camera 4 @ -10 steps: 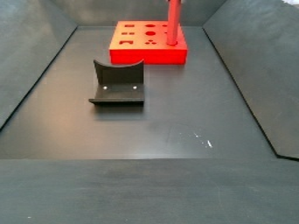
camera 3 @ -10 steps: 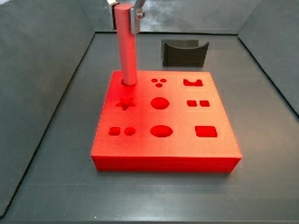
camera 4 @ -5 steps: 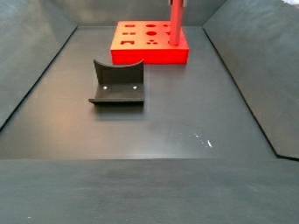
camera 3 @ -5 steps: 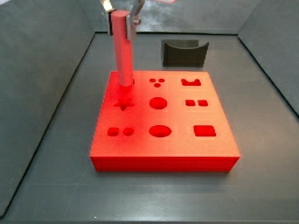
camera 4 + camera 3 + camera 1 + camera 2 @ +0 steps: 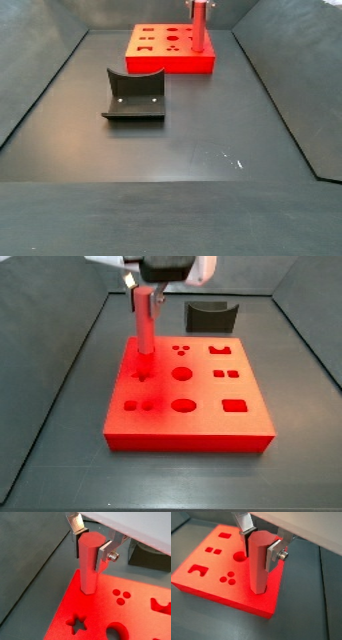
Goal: Insert the hexagon object.
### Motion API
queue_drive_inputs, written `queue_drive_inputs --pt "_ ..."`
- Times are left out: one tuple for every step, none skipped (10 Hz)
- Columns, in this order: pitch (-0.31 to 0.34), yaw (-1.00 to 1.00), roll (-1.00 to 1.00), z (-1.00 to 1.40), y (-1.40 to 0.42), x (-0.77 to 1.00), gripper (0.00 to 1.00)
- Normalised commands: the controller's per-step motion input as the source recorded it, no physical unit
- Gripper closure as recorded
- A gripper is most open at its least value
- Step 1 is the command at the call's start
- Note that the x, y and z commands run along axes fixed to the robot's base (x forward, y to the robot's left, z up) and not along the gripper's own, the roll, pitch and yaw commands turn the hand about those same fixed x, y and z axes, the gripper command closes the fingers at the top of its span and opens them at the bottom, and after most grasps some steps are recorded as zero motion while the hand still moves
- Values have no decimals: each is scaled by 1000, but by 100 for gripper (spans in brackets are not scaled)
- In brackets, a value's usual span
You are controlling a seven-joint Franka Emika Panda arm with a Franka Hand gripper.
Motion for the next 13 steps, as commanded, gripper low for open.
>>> queue_drive_inputs --pt "87 -11 87 -914 43 -46 100" --pt "0 0 0 -1000 94 -131 100" --pt "-31 0 0 -751 6 -66 100" --pt "-43 0 -20 -437 14 0 100" --pt "-36 0 -24 -649 14 0 100" --pt "-86 -11 -154 -826 0 0 100" --pt "-161 -46 -203 -669 83 0 100" --pt "-269 -14 -316 -377 314 -146 100" --pt "-356 0 -274 -294 177 -286 100" --pt "-317 17 -130 -363 0 -366 100" --pt "-124 0 79 -246 -109 -329 100" --pt "-1 0 24 -134 -14 -23 100" --pt "0 0 0 0 0 0 100"
